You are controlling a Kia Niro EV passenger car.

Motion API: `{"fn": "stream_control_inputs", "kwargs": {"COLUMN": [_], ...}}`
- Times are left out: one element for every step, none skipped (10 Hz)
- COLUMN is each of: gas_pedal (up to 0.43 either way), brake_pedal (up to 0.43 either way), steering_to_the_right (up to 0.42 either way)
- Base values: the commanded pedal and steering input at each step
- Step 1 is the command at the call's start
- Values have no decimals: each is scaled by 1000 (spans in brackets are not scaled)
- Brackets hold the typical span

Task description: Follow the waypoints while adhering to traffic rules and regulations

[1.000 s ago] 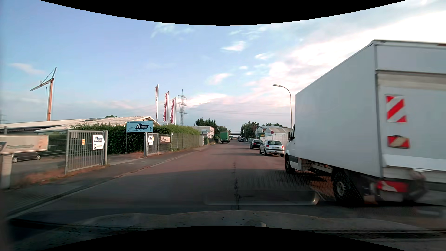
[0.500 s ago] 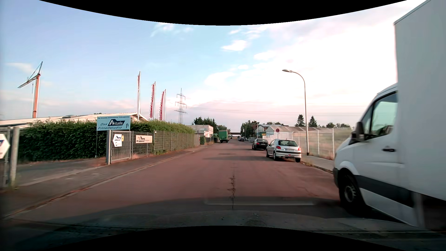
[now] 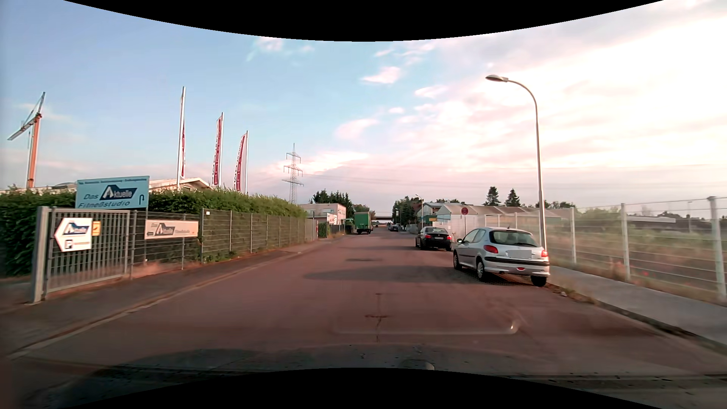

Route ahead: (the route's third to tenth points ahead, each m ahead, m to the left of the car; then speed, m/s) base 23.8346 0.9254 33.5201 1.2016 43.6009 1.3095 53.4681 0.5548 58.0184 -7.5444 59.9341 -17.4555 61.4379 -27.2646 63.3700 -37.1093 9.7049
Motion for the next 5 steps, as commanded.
{"fn": "stream_control_inputs", "kwargs": {"gas_pedal": [0, 0, 0, 0, 0], "brake_pedal": [0, 0, 0, 0, 0], "steering_to_the_right": [-2, -2, -2, -2, -2]}}
